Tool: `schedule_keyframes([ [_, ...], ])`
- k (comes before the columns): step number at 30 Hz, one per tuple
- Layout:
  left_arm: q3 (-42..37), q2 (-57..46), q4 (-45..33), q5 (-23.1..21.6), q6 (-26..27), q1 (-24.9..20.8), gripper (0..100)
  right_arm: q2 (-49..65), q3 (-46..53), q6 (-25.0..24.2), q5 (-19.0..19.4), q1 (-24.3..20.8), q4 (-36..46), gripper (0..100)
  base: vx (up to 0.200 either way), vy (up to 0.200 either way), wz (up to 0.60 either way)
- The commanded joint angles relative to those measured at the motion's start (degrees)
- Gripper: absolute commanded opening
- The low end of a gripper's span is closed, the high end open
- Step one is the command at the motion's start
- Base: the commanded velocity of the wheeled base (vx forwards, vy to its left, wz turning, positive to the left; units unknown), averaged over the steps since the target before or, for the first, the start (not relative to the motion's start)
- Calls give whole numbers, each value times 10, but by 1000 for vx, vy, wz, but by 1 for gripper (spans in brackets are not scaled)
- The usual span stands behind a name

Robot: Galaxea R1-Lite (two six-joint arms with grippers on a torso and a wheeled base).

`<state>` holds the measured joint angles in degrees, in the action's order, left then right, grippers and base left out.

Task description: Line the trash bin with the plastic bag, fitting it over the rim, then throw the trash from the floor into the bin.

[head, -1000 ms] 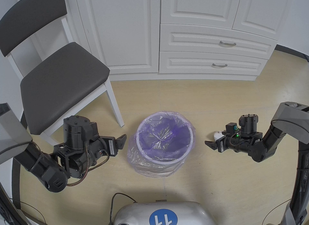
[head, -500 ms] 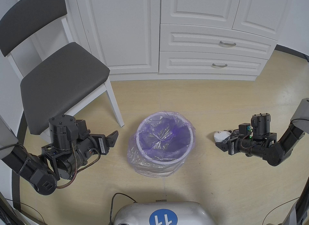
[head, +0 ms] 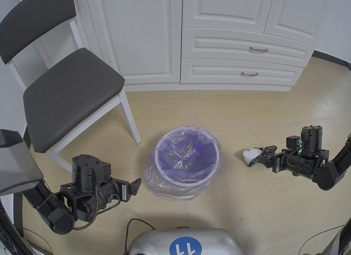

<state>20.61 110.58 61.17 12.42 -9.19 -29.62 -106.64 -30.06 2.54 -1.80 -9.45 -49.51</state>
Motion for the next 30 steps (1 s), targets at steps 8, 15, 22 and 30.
schedule_keyframes([
  [8,14,106,45,-12,95,18,100,34,5,5,0,32,-1,100,0,0,0],
  [15,57,180,45,-55,142,32,100,46,6,5,2,45,-1,100,0,0,0],
  [22,80,224,58,-84,163,37,100,44,4,5,7,52,-1,100,0,0,0],
  [30,125,295,57,-91,204,46,100,43,4,9,7,54,-1,100,0,0,0],
])
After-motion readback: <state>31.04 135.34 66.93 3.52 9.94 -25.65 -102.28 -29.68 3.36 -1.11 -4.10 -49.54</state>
